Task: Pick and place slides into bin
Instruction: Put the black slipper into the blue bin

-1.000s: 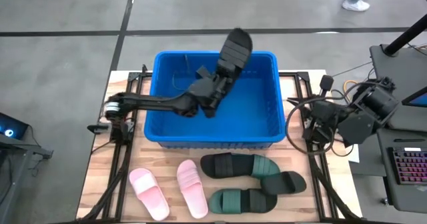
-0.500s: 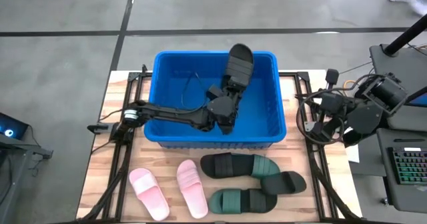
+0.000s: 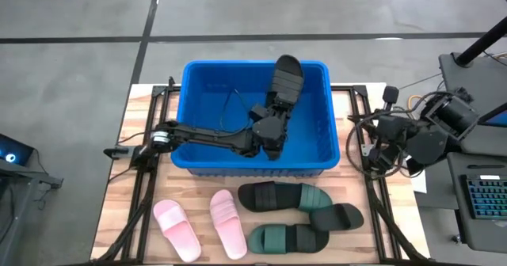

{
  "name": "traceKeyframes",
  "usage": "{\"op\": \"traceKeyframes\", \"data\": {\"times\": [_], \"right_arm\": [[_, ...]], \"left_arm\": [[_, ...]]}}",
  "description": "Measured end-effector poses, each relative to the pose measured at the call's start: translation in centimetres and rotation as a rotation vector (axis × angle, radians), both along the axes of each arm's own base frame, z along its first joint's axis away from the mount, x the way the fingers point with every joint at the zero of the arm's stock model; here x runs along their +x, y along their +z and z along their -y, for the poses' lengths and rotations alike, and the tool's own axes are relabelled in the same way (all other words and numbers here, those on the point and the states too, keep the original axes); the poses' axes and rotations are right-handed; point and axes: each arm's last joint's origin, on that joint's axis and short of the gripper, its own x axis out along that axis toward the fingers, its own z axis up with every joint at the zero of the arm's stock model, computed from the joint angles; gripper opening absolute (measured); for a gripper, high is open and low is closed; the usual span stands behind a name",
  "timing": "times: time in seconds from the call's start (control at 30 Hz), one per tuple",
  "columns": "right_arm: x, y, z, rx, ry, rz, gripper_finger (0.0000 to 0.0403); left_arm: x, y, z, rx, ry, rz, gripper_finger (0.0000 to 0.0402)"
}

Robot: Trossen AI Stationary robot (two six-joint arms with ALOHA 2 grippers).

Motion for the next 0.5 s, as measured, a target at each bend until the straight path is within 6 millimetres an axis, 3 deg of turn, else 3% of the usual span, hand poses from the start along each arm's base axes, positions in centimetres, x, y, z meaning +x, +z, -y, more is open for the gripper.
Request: {"op": "traceKeyframes", "data": {"times": [0.13,0.3,0.5], "right_arm": [[0.5,-0.4,-0.5,-0.009,-0.003,-0.016,0.0009],[0.7,-0.5,-0.7,0.011,0.005,-0.027,0.0009],[0.7,-0.5,-0.7,0.033,-0.006,-0.015,0.0009]], "left_arm": [[1.2,0.8,-0.6,0.023,-0.041,0.024,0.0000],[1.8,3.4,-2.3,0.088,-0.050,-0.047,0.0000],[1.3,3.0,-3.5,0.080,-0.033,-0.170,0.0000]]}}
